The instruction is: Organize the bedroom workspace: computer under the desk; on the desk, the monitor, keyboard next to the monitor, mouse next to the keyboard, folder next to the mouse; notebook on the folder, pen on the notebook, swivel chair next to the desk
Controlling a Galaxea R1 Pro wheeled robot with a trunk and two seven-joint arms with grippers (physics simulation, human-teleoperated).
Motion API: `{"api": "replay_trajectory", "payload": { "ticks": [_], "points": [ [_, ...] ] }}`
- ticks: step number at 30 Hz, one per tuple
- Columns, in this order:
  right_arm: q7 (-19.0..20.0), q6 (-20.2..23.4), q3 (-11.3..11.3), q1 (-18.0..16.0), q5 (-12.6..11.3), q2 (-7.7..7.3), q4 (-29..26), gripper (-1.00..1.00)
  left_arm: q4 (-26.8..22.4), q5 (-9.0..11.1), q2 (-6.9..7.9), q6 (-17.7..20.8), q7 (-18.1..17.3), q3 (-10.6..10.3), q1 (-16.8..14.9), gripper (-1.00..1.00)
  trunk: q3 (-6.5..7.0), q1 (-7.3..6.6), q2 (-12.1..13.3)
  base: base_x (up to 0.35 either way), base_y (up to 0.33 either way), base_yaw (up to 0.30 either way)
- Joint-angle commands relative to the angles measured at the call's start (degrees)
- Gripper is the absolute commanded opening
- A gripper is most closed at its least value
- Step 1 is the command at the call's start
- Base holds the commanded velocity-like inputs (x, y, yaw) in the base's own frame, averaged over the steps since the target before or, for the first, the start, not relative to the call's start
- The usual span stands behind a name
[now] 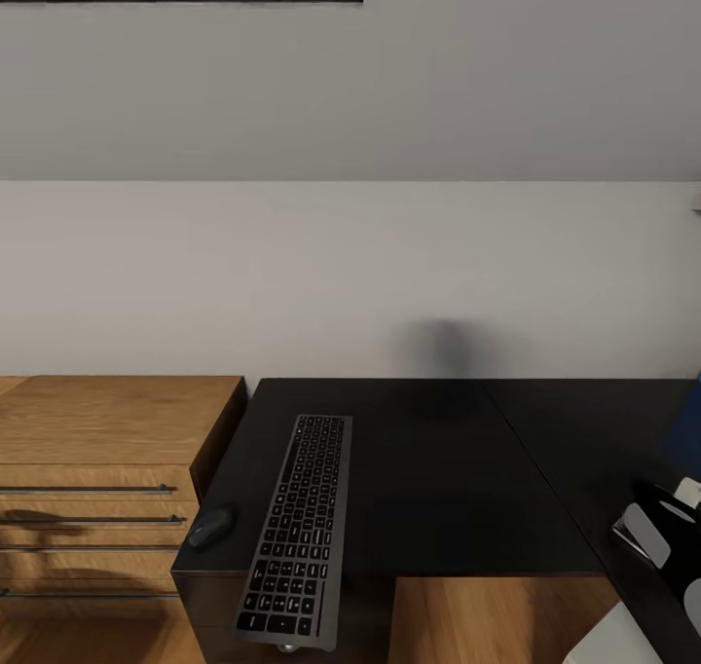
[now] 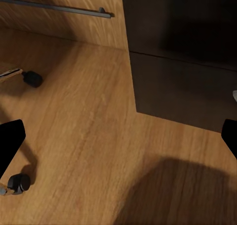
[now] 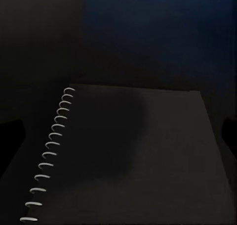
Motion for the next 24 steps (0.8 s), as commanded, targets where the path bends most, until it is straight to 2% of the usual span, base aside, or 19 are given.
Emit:
{"api": "replay_trajectory", "payload": {
  "ticks": [1,17,24],
  "points": [
    [-0.2,0.0,0.1,0.0,-0.5,-0.06,0.0,1.0,-0.1,0.6,0.09,-0.3,0.4,-0.4,0.0,1.0,-0.05,0.0,0.0,0.0,0.0,0.0],
    [-0.2,0.0,0.0,0.0,-0.5,-0.34,0.4,1.0,-0.2,0.6,0.09,-0.3,0.3,-0.7,0.0,1.0,-0.05,0.0,0.0,0.0,0.0,0.0],
    [-0.2,0.0,0.0,0.0,-0.5,-0.38,0.4,1.0,-0.2,0.6,0.09,-0.3,0.4,-0.7,0.0,1.0,-1.3,1.54,-2.8,0.0,0.0,0.0]
  ]
}}
